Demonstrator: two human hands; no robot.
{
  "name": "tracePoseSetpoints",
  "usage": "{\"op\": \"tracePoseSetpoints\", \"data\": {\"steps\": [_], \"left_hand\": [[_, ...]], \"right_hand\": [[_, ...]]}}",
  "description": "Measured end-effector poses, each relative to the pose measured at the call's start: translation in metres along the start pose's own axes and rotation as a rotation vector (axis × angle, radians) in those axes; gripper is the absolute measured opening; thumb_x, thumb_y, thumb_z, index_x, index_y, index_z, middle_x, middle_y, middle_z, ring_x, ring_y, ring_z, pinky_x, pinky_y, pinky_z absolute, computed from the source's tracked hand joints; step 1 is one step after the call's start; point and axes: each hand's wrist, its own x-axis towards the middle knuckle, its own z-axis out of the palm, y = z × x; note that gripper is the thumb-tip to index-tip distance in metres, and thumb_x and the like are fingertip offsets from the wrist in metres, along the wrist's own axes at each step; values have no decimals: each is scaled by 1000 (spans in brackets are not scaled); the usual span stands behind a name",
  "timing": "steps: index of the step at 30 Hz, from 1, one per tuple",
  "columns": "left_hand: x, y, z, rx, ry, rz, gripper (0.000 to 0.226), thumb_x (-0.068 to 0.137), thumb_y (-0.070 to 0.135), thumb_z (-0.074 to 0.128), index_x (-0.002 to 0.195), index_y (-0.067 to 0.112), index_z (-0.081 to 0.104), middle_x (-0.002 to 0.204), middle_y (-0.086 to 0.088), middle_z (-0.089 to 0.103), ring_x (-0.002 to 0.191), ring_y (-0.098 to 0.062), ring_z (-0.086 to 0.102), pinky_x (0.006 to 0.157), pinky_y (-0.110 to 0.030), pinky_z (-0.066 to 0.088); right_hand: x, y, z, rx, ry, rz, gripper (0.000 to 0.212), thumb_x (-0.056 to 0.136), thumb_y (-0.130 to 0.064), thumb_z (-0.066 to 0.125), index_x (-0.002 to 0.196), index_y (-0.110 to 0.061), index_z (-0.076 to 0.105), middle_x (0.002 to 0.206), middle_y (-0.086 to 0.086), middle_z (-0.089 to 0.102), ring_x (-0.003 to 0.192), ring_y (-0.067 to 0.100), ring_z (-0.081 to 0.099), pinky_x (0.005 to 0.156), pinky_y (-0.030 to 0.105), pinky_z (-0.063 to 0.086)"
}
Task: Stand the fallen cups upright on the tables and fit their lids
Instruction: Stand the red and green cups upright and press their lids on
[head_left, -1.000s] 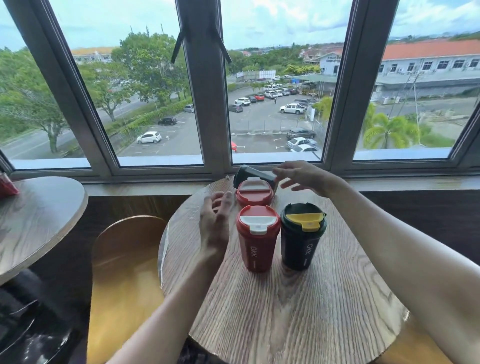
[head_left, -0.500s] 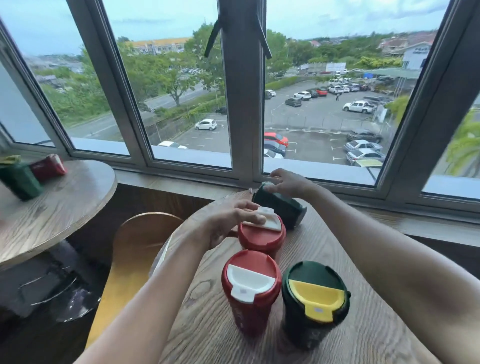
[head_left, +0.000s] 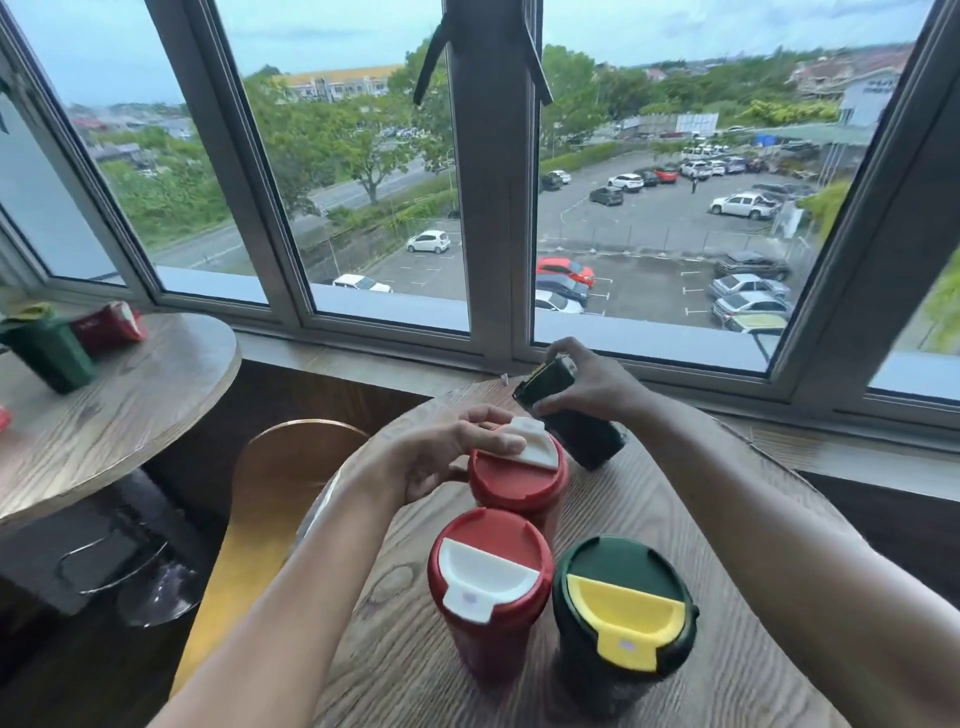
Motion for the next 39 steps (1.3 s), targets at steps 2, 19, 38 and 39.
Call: {"op": "tracePoseSetpoints", "data": {"steps": [2,19,38,39], "left_hand": [[-2,1,1,0,4,8,60,63,25,83,118,14,65,112,-11,69,102,-23,64,79,-31,49],[-16,10,11,-7,-21,-5,26,83,15,70,108,20,64,92,0,65,81,-12,59,61,-24,45],[-19,1,15,-64,3,33,19,83,15,71,99,24,66,95,-2,65,83,-14,60,63,-25,48],[-20,1,16,-61,3,36,18,83,15,70,98,24,66,95,-2,65,83,-13,59,64,-25,47]], "right_hand": [[-25,1,1,84,116,-40,68,60,-31,87,116,-28,47,102,11,67,92,28,61,77,31,49],[-111,17,-15,593,247,154,52,86,-26,69,128,-23,39,112,4,57,100,21,59,78,33,50],[-174,7,10,732,345,224,32,72,-31,79,97,-14,70,93,5,73,87,18,67,74,32,50],[-175,7,11,723,342,230,32,72,-32,79,97,-14,70,94,5,73,87,18,66,73,31,50]]}}
